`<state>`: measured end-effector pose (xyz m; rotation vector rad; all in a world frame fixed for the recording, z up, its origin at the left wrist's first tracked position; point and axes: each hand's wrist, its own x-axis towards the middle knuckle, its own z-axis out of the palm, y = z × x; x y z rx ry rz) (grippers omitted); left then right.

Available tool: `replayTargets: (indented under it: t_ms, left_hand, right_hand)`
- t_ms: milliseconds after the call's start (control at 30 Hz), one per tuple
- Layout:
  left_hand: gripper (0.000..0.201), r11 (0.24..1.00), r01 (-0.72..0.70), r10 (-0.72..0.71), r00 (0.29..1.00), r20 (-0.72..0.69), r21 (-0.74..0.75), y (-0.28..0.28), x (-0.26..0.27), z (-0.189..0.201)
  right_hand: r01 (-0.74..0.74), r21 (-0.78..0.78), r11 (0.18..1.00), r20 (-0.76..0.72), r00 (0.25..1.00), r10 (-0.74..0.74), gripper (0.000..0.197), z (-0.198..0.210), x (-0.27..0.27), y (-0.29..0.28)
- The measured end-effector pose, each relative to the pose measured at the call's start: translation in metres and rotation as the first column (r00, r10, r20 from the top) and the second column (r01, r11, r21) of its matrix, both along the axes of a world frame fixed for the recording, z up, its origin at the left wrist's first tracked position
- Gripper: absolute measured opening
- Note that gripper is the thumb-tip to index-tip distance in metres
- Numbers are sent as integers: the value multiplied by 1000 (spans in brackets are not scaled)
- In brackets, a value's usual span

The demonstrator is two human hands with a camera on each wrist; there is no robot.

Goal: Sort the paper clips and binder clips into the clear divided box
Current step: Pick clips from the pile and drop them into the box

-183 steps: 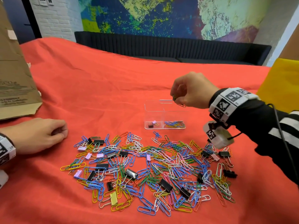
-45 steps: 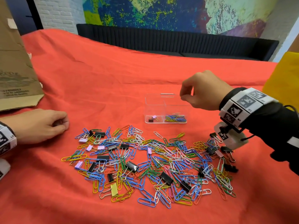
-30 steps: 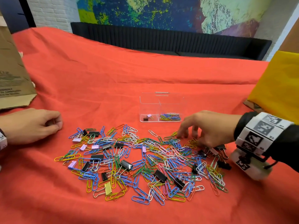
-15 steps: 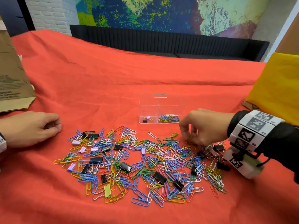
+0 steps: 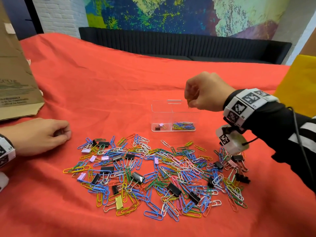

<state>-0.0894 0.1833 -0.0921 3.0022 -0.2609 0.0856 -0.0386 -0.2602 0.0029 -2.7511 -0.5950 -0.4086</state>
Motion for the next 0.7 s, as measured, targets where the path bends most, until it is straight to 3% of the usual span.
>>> replayTargets:
  t_ms: [200, 333, 433, 533, 700]
  left_hand:
    - [19, 1000, 18, -17, 999, -27, 25, -3, 0, 3]
    - [18, 999, 15, -13, 999, -38, 45, -6, -1, 6]
    - [18, 998, 11, -9, 999, -42, 59, -7, -2, 7]
    - [17, 997, 3, 0, 999, -35, 79, -8, -1, 7]
    - [17, 998, 13, -10, 999, -41, 67, -6, 0, 6]
  right_hand:
    - [18, -16, 1000, 60, 998, -17, 19, -1, -6, -1]
    - [-54, -62, 997, 49, 997, 57, 15, -4, -29, 0]
    - [-201, -191, 961, -165, 971, 170, 19, -14, -50, 3]
    - [-280, -318, 906, -386, 911, 146, 29, -27, -60, 1]
    - [-313, -334, 889, -443, 885, 145, 31, -38, -66, 3]
